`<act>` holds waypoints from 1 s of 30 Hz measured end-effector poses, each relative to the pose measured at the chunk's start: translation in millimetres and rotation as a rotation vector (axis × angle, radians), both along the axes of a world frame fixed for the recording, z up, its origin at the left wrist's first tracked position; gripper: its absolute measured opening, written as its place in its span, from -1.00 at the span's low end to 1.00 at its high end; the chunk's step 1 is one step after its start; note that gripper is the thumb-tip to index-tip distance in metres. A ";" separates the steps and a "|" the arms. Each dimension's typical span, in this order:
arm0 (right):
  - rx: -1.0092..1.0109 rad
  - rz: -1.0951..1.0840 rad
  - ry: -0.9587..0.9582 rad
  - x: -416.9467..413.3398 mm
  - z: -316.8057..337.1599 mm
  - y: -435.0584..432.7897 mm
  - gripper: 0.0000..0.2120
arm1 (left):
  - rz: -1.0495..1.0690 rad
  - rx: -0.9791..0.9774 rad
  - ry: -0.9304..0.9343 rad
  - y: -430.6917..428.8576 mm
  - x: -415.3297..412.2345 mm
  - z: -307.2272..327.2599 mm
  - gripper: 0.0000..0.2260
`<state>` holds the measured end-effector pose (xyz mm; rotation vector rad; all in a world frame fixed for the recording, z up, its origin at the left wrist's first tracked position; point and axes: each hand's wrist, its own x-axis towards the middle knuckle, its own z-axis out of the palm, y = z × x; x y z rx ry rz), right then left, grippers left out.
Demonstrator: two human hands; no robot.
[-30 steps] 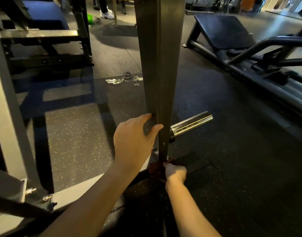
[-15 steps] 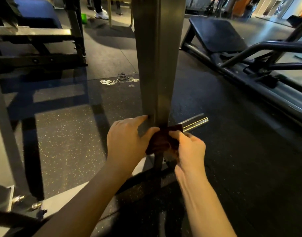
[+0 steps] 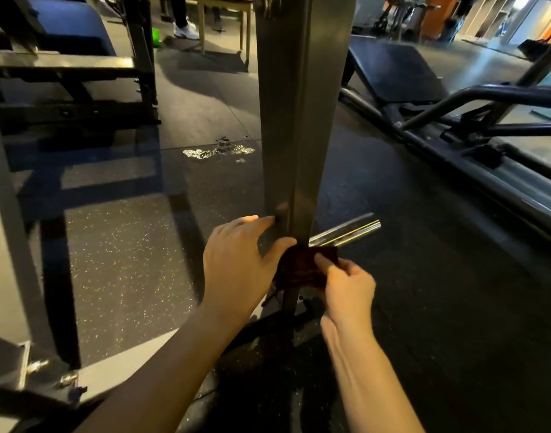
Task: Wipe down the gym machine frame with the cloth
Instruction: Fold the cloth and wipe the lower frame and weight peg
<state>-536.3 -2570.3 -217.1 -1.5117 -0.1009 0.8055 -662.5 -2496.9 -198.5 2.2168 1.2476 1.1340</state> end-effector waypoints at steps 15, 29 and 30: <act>0.026 0.016 -0.099 -10.4 8.2 2.6 -0.90 | 0.001 -0.100 -0.021 -6.6 -0.8 2.6 -0.65; 0.576 -0.028 -0.566 -49.4 141.8 3.6 -0.88 | -0.270 -0.194 -0.653 -20.7 -26.3 91.3 -0.62; 0.555 -0.036 -0.603 -50.8 134.4 4.6 -0.89 | -0.254 -0.173 -0.596 -18.4 -27.7 89.2 -0.62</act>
